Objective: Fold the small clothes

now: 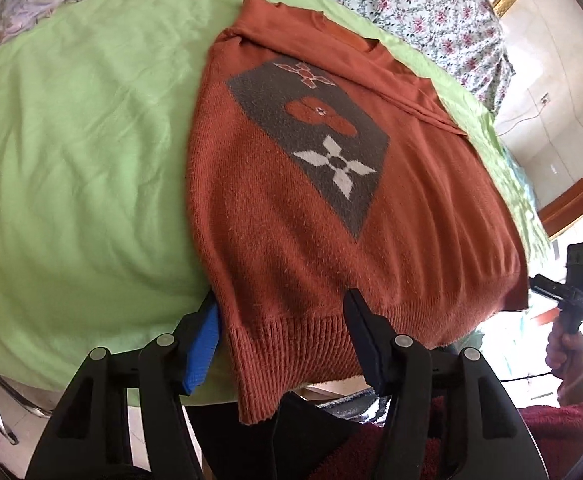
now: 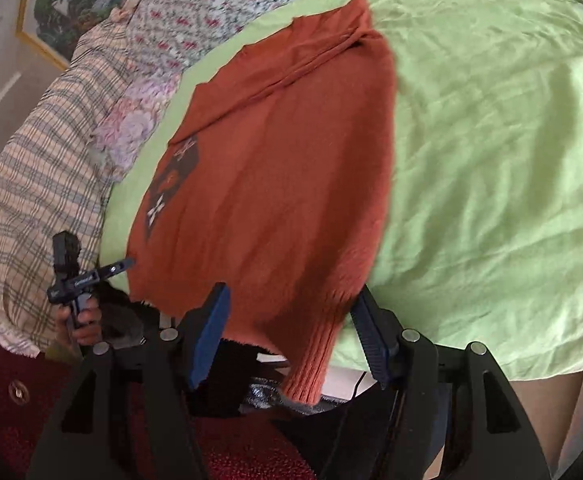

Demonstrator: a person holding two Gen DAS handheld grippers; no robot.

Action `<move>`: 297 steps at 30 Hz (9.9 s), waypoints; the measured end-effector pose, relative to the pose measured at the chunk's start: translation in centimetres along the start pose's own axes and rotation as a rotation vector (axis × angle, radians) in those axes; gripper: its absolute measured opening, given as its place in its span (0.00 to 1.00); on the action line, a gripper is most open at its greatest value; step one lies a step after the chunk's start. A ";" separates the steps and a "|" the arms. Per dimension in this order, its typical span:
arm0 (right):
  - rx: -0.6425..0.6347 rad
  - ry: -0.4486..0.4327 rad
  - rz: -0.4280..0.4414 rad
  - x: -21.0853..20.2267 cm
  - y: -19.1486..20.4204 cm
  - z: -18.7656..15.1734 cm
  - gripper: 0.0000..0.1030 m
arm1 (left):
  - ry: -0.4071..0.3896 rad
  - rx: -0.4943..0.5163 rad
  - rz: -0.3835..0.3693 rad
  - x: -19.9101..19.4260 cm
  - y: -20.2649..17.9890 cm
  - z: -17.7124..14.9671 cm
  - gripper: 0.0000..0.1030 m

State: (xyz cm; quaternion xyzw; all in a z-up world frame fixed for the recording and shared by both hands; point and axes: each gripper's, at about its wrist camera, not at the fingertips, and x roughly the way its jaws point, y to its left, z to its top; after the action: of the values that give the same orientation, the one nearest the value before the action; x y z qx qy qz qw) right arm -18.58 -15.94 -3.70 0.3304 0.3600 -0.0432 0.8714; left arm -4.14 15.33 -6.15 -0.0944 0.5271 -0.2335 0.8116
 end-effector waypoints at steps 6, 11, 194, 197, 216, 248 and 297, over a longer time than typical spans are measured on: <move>0.078 -0.035 0.074 0.4 -2.1 -0.6 0.36 | -0.004 0.020 -0.013 0.2 0.2 -0.1 0.47; 0.132 -0.043 0.085 0.8 -3.2 -0.7 0.09 | 0.008 0.026 -0.031 0.0 0.8 -0.1 0.39; -0.148 -0.031 -0.154 12.4 -8.9 38.2 0.15 | -0.103 0.315 -0.105 23.9 -31.9 25.4 0.13; -0.133 -0.047 -0.152 12.9 -9.9 37.5 0.15 | -0.094 0.339 -0.124 24.0 -32.2 24.8 0.22; -0.005 -0.120 -0.137 8.0 -10.4 33.0 0.74 | -0.098 0.097 -0.103 17.0 -18.0 26.8 0.77; -0.049 0.015 0.234 18.5 3.8 23.6 0.23 | -0.083 -0.003 -0.114 8.1 -4.6 21.7 0.24; 0.041 -0.076 -0.034 18.5 2.9 24.9 0.12 | -0.079 -0.061 0.113 8.7 -3.4 21.1 0.75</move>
State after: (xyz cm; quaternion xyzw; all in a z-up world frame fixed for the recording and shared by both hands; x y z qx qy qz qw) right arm 10.84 -25.80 -1.29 0.3403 0.3310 -0.0778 0.8767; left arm 16.80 6.19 -2.83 -0.0983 0.5059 -0.1671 0.8405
